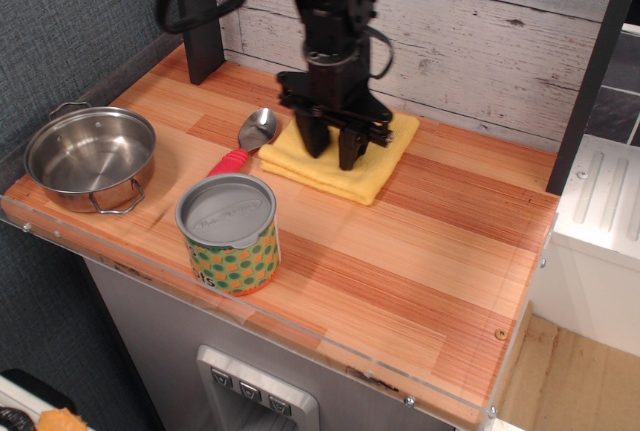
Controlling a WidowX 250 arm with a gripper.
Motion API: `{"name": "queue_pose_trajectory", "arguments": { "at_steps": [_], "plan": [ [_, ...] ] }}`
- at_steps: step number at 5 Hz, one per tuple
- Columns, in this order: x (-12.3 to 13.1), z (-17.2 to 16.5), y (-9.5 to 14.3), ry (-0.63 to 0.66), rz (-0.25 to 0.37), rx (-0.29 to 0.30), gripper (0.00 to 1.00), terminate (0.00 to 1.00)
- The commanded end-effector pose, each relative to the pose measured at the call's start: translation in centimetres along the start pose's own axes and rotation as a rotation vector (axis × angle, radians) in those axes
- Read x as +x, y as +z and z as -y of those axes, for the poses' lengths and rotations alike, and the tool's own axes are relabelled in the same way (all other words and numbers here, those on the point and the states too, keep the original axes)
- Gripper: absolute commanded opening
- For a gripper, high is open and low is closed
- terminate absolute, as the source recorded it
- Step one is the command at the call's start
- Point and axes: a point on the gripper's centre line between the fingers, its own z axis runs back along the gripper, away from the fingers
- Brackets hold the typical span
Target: Move the yellow cloth next to the spatula
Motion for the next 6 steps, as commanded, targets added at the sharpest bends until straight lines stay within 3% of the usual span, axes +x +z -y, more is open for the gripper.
{"name": "queue_pose_trajectory", "arguments": {
  "at_steps": [1,3,5,6],
  "plan": [
    [1.2,-0.4,3.9,-0.033,0.101,0.015,1.00,0.00],
    [1.6,-0.9,6.3,0.014,0.147,0.046,1.00,0.00],
    [0.2,-0.7,9.2,0.028,0.069,0.043,1.00,0.00],
    [-1.3,-0.2,10.8,0.072,0.065,0.030,1.00,0.00]
  ]
}}
